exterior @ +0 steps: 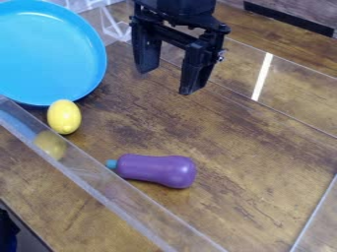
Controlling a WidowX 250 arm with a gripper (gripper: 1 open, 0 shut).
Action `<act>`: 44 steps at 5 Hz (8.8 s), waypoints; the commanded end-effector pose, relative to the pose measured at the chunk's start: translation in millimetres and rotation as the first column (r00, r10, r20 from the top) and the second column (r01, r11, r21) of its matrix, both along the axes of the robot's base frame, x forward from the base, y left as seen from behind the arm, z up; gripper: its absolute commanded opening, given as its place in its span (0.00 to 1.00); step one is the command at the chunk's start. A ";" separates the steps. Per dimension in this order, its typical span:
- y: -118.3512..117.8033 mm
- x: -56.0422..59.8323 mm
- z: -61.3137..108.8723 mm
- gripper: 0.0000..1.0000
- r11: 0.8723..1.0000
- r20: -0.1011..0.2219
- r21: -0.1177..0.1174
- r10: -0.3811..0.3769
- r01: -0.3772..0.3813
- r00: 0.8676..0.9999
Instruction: Put the purple eggplant on the blue tray
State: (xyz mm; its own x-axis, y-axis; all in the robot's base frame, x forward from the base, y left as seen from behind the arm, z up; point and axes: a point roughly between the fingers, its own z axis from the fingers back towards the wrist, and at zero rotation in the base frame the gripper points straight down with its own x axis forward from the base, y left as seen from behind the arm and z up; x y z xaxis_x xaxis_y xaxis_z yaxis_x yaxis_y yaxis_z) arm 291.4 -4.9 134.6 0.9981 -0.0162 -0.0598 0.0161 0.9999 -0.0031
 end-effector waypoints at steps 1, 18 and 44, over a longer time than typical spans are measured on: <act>-0.7 -0.7 -6.6 1.00 0.998 -0.015 -0.002 -0.064 0.064 0.998; 34.0 -32.3 -117.9 0.00 0.855 -0.181 -0.175 -0.516 0.489 0.837; 59.0 -23.4 -102.8 0.00 0.863 -0.202 -0.102 -0.505 0.495 0.839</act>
State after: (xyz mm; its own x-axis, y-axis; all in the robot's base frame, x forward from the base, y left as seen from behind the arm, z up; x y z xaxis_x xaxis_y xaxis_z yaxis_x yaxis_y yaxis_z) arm 261.9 46.4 22.7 0.7953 -0.5352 -0.2848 0.5199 0.8437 -0.1339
